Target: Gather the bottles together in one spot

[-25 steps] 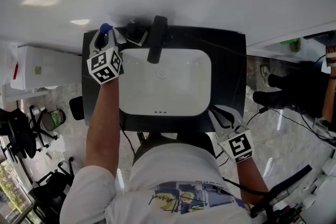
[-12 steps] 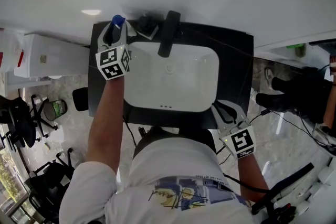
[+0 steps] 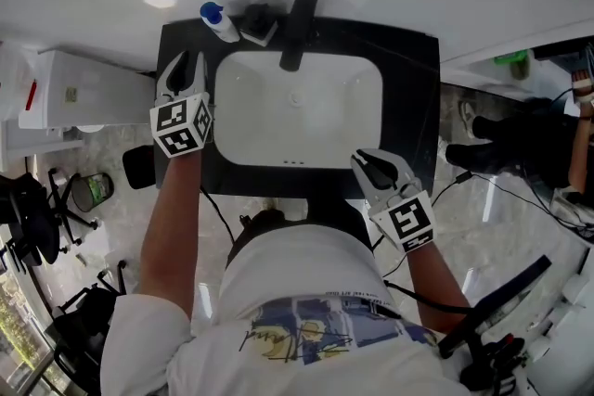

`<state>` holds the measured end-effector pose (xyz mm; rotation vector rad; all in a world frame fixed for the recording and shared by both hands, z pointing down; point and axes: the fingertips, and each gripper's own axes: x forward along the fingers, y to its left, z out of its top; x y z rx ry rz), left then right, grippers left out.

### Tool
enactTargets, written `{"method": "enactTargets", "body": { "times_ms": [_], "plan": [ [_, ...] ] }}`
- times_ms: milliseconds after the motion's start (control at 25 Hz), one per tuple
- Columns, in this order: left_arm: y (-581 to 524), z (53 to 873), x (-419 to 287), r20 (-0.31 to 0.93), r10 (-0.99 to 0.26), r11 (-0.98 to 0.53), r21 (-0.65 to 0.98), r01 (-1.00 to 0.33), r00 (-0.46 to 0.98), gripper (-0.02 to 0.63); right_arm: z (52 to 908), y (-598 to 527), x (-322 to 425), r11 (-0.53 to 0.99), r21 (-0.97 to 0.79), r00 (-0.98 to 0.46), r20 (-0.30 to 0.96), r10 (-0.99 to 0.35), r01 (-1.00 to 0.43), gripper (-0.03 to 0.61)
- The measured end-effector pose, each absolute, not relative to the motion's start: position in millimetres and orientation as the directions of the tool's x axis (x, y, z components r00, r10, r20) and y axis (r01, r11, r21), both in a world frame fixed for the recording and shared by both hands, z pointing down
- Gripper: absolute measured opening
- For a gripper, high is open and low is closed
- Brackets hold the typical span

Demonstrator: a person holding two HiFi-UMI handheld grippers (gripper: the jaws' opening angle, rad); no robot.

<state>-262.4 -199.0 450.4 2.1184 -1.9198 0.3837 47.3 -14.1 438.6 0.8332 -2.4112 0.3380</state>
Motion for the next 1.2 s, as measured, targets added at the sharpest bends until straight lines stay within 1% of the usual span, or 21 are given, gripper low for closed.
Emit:
{"method": "enactTargets", "body": {
  "times_ms": [80, 240, 400, 560, 800, 1200],
  "plan": [
    [-178, 449, -268, 0.382, -0.918, -0.108, 0.017, -0.994, 0.106, 0.093, 436, -2, 36, 0.776, -0.047, -0.647, 0.584, -0.490, -0.629, 0.037],
    [-135, 440, -282, 0.407, -0.906, -0.125, 0.003, -0.992, 0.116, 0.032, 433, 26, 12, 0.771, -0.041, -0.643, 0.581, -0.499, -0.635, 0.032],
    [-96, 435, -275, 0.437, -0.882, -0.192, 0.012, -0.981, 0.178, 0.002, 435, 49, -2, 0.765, -0.036, -0.636, 0.582, -0.507, -0.643, 0.025],
    [-51, 438, -268, 0.488, -0.836, -0.268, 0.036, -0.963, 0.251, 0.002, 435, 71, -17, 0.754, -0.021, -0.623, 0.578, -0.526, -0.656, 0.002],
    [9, 440, -245, 0.519, -0.761, -0.401, 0.096, -0.911, 0.390, 0.002, 435, 99, -35, 0.737, -0.002, -0.606, 0.571, -0.554, -0.675, 0.002],
    [90, 433, -208, 0.554, -0.610, -0.580, 0.175, -0.796, 0.566, 0.002, 422, 125, -55, 0.726, 0.040, -0.593, 0.547, -0.591, -0.686, 0.002]
  ]
}}
